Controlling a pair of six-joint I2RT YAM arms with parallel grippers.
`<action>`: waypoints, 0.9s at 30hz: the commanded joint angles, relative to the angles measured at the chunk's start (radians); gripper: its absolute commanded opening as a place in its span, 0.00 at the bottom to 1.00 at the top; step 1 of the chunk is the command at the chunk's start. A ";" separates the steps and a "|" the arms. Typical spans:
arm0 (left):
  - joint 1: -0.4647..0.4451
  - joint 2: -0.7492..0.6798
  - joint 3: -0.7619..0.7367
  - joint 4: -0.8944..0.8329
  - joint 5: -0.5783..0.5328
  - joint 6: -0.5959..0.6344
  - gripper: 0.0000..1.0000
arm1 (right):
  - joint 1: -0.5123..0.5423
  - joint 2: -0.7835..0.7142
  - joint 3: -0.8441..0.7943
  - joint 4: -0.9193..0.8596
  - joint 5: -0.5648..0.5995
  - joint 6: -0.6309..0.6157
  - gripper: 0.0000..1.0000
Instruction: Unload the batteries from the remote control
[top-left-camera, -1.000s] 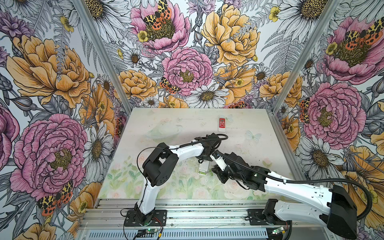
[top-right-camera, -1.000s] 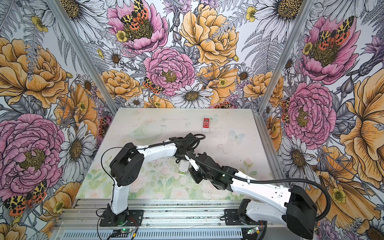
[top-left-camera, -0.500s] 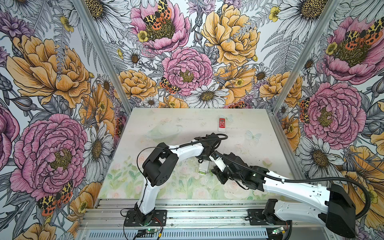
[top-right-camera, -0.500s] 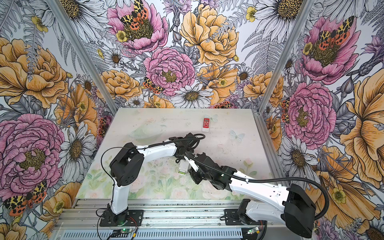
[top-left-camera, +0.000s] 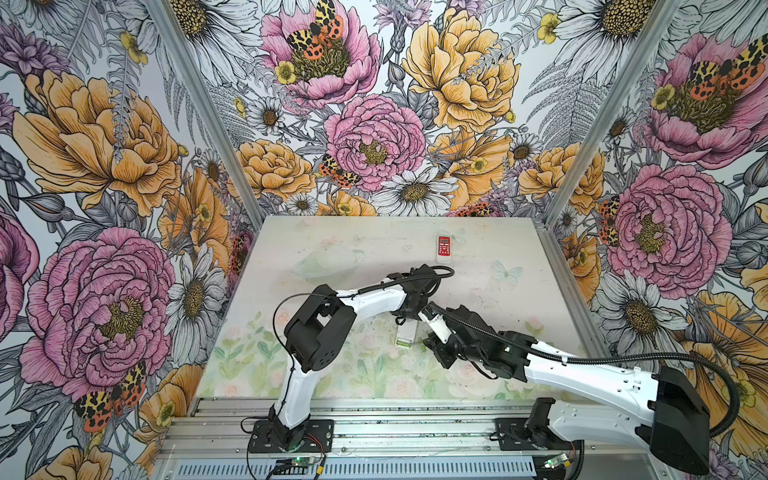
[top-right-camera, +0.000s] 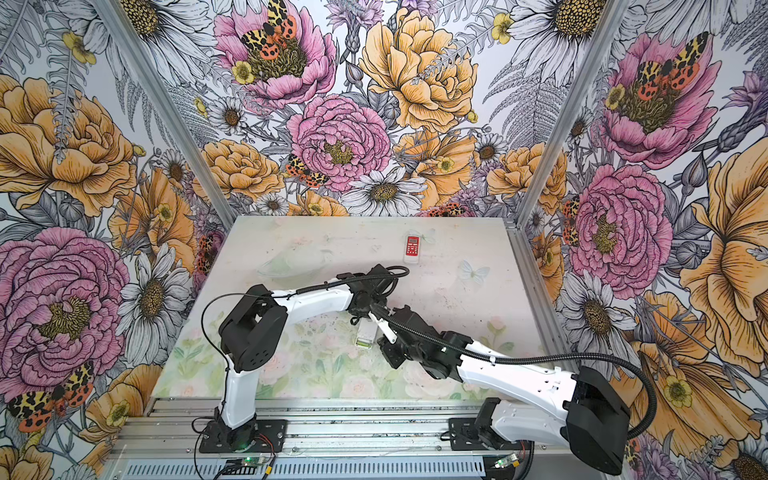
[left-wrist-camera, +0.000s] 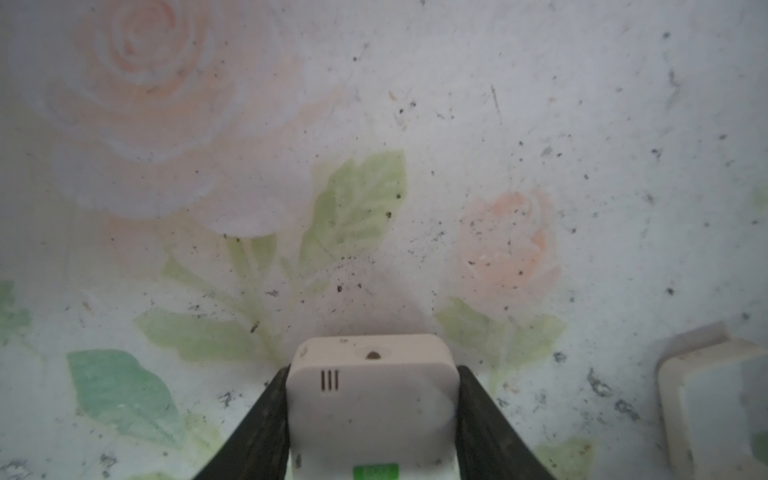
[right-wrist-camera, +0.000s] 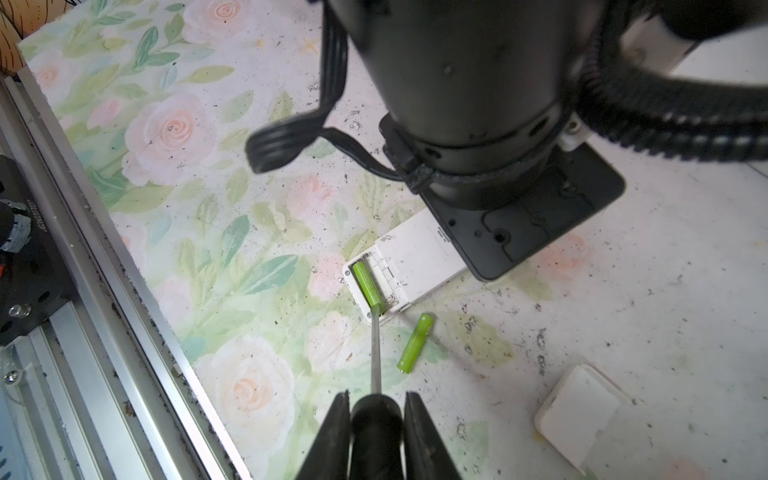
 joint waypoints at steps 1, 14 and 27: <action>0.006 -0.029 0.029 0.030 -0.014 0.017 0.29 | -0.005 -0.019 0.036 -0.015 0.019 -0.012 0.00; 0.007 -0.030 0.027 0.030 -0.016 0.017 0.29 | -0.006 -0.007 0.051 -0.034 0.031 -0.023 0.00; 0.001 -0.027 0.034 0.030 -0.017 0.015 0.29 | -0.008 0.045 0.078 -0.041 0.011 -0.042 0.00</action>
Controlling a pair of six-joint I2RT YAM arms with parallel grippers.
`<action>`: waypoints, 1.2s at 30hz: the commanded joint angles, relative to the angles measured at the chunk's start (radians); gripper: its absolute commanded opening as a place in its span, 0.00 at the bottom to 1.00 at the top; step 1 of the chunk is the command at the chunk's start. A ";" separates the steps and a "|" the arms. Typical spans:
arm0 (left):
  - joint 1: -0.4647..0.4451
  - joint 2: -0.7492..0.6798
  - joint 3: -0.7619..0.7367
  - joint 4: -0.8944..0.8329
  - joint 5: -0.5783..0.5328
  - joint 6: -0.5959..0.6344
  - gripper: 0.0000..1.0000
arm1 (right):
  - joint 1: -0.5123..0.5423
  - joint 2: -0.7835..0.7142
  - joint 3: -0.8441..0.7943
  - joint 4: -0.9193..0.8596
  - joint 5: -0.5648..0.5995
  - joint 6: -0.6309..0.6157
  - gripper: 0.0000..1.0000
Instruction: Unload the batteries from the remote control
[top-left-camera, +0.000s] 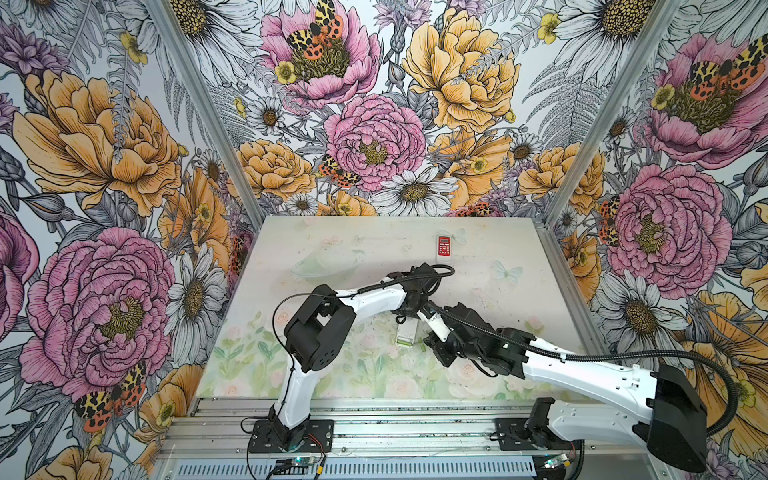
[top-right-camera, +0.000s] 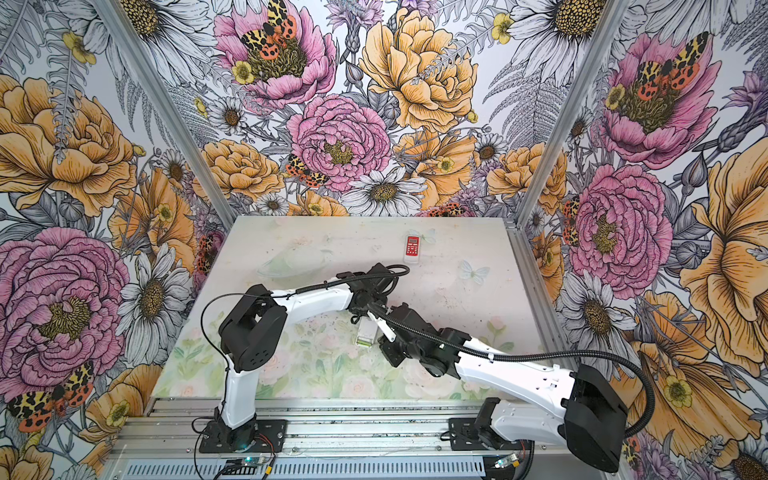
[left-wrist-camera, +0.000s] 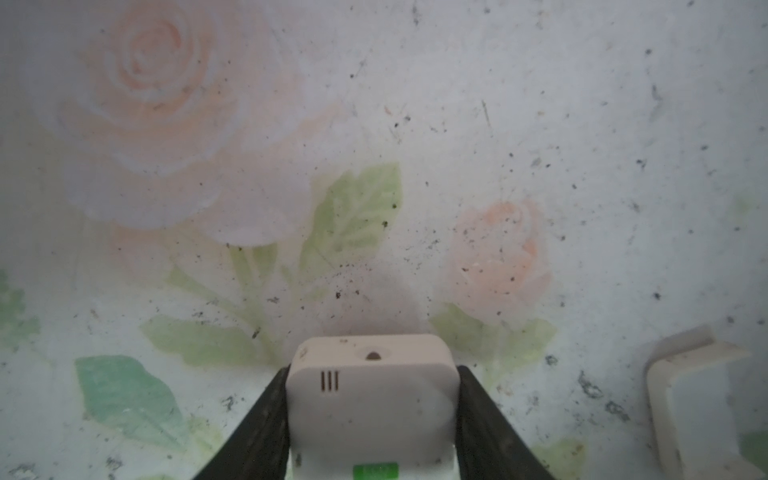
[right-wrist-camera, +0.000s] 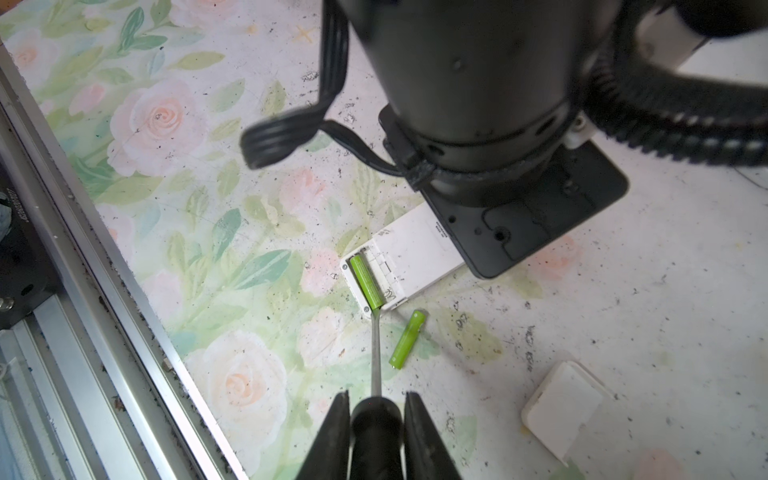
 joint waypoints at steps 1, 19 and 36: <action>0.001 -0.026 0.023 0.030 -0.016 0.009 0.29 | -0.006 0.015 0.031 0.001 0.001 -0.018 0.00; 0.002 -0.026 0.026 0.044 0.048 -0.004 0.24 | 0.007 -0.053 -0.180 0.354 -0.011 0.150 0.00; 0.067 -0.055 -0.031 0.136 0.196 -0.062 0.21 | 0.035 -0.078 -0.411 0.819 0.074 0.372 0.00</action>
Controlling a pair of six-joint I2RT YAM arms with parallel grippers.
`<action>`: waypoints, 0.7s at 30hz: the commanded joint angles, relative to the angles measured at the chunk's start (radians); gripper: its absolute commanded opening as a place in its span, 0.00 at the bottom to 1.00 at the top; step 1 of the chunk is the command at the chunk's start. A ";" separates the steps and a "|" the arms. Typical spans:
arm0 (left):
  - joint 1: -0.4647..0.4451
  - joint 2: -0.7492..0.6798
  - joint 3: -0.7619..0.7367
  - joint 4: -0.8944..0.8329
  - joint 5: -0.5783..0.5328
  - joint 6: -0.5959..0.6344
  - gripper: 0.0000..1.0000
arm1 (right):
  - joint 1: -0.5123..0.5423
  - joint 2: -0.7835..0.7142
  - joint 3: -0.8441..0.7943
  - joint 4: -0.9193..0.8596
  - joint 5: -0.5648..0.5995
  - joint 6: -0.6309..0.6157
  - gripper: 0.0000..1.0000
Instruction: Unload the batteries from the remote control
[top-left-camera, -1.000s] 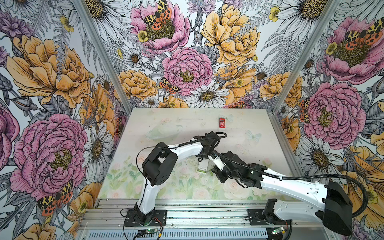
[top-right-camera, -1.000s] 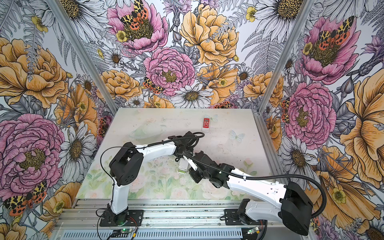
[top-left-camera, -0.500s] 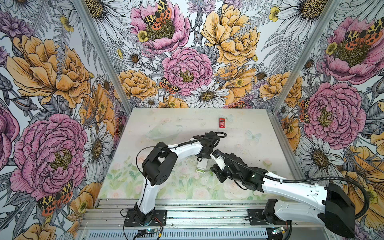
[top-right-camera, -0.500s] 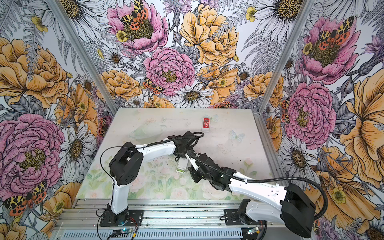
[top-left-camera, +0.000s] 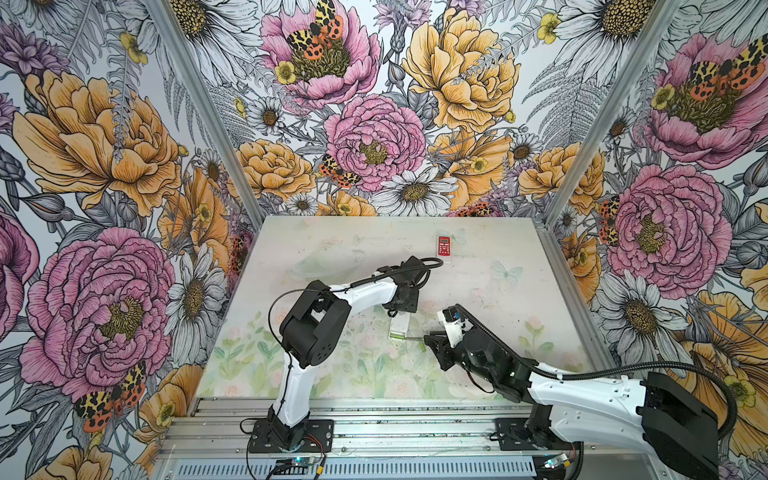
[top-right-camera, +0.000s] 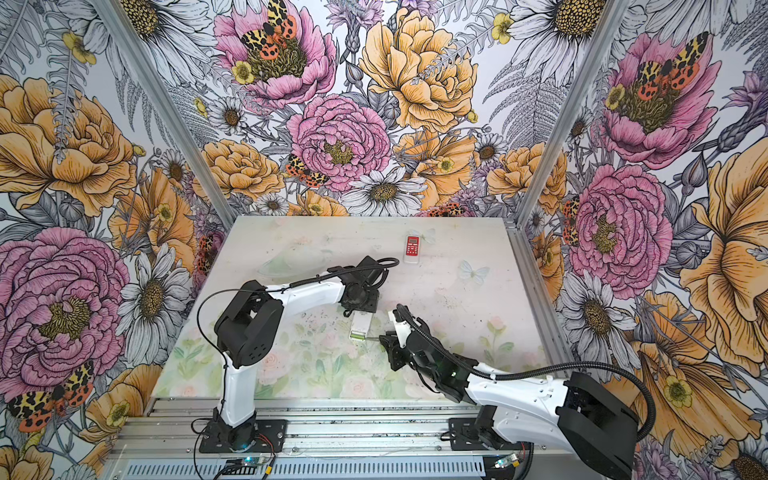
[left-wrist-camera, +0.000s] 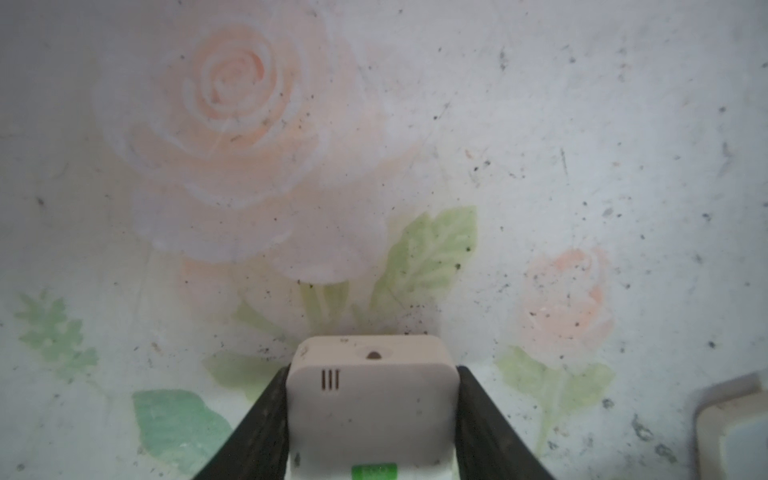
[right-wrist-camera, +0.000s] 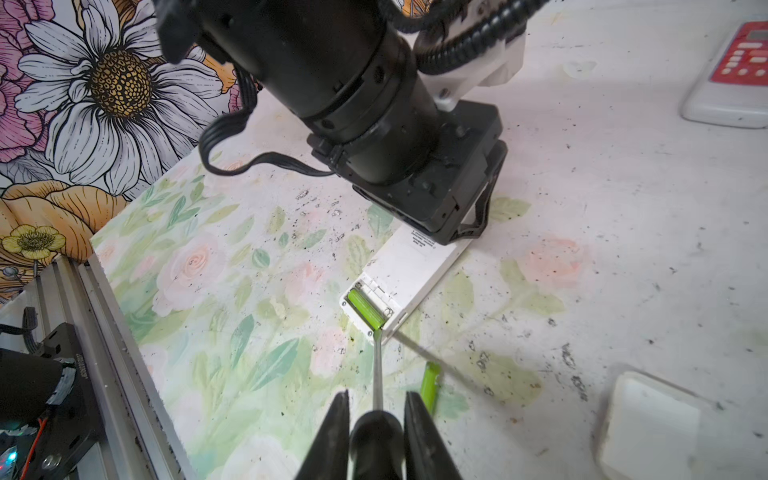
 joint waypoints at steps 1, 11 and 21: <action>-0.010 -0.054 -0.010 0.107 0.145 -0.085 0.21 | 0.009 0.010 -0.009 0.165 -0.017 0.060 0.00; 0.012 -0.050 0.001 0.143 0.182 -0.102 0.19 | -0.018 0.019 -0.061 0.302 -0.045 0.135 0.00; 0.026 -0.042 0.008 0.159 0.193 -0.106 0.18 | -0.036 0.041 -0.043 0.329 -0.088 0.149 0.00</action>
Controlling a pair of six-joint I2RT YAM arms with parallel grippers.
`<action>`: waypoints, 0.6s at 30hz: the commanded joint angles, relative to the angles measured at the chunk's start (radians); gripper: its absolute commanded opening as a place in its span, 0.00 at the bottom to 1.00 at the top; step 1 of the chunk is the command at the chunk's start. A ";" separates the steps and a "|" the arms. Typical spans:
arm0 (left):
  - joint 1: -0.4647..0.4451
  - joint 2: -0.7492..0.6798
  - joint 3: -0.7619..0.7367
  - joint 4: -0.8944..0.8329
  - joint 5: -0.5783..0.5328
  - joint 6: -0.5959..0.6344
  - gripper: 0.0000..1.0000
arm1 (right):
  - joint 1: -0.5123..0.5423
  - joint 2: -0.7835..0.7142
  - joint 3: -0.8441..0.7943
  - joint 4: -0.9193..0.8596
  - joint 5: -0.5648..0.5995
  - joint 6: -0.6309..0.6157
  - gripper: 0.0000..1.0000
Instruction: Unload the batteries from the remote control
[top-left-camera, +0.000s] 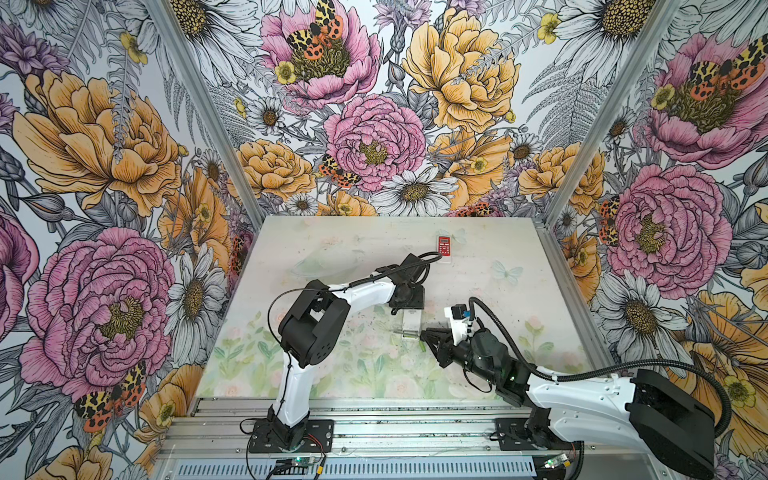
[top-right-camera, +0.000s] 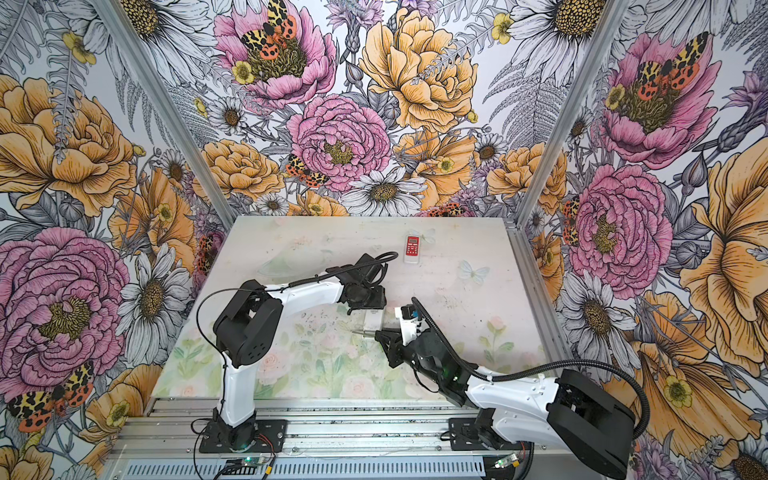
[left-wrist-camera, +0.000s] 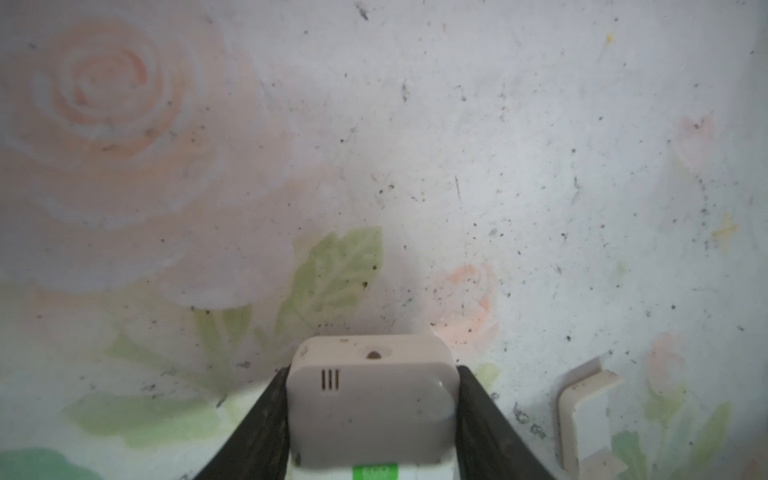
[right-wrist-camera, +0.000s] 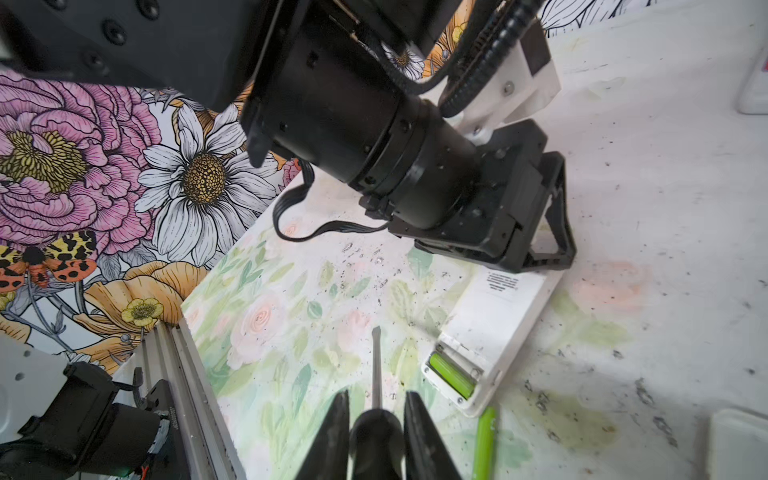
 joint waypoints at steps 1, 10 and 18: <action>0.013 -0.039 0.017 0.041 0.034 -0.020 0.18 | -0.015 -0.002 0.034 0.034 -0.025 0.013 0.00; -0.002 -0.028 0.057 -0.077 -0.068 0.045 0.16 | -0.019 -0.142 0.283 -0.665 0.096 -0.197 0.00; -0.045 0.011 0.105 -0.177 -0.126 0.088 0.29 | 0.001 -0.086 0.437 -0.902 0.148 -0.375 0.00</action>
